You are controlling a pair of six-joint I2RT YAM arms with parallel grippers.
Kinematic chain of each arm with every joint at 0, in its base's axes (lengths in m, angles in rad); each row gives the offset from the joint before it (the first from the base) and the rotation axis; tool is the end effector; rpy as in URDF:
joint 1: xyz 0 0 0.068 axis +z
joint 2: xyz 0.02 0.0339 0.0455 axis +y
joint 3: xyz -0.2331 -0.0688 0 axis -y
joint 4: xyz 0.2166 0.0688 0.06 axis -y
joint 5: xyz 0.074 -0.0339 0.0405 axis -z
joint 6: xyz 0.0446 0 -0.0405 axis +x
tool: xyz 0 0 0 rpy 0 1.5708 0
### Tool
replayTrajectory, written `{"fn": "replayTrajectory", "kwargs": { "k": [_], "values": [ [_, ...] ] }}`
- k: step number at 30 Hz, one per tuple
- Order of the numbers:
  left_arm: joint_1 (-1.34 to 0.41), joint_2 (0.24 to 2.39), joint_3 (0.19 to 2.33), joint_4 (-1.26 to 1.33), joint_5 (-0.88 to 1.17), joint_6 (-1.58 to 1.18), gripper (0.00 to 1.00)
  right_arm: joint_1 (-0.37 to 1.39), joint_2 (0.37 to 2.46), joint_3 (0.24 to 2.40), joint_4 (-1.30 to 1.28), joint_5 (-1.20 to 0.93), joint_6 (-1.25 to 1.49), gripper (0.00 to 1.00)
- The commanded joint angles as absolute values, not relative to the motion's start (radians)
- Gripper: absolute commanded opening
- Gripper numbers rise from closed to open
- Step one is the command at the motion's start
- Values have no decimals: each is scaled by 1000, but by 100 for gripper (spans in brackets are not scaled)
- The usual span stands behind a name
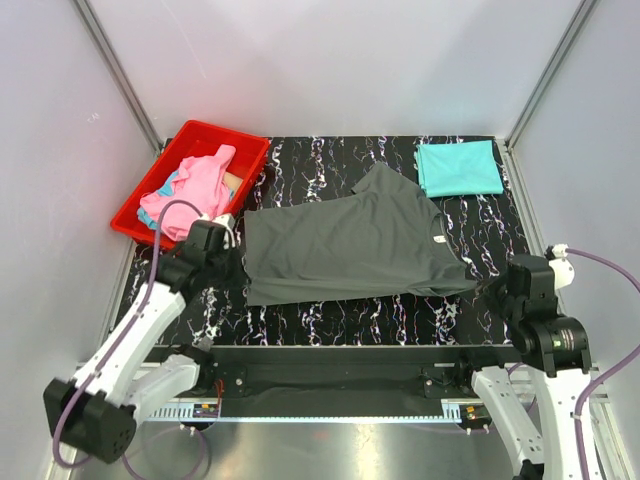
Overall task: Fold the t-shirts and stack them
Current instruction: Fold the tshirt
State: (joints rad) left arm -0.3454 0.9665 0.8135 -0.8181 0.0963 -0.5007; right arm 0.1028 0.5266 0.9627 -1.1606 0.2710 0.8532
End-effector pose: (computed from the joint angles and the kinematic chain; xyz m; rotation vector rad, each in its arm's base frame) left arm 0.1657 -0.0642 0.2339 -0.1629 2.5932 -0.4439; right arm 0.0779 -0.0040 0.2990 0.9601 2.0580 0.1952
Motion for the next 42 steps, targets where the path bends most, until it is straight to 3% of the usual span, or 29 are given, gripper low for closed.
{"fn": "replayTrajectory", "kwargs": {
  "k": [1, 9, 19, 29, 42],
  "values": [
    [-341, 846, 785, -862, 54, -584, 0, 100, 496, 970, -1210, 267, 879, 0],
    [-341, 876, 850, -965, -155, -581, 0, 100, 560, 827, -1135, 219, 876, 0],
    [-341, 1003, 799, -812, -115, -588, 0, 103, 837, 870, -865, 112, 757, 0],
    [-333, 1213, 861, -755, -221, -555, 0, 120, 1248, 1064, -733, 109, 586, 0],
    [-250, 1363, 867, -670, -163, -511, 0, 123, 1434, 1209, -729, 32, 413, 0]
  ]
}}
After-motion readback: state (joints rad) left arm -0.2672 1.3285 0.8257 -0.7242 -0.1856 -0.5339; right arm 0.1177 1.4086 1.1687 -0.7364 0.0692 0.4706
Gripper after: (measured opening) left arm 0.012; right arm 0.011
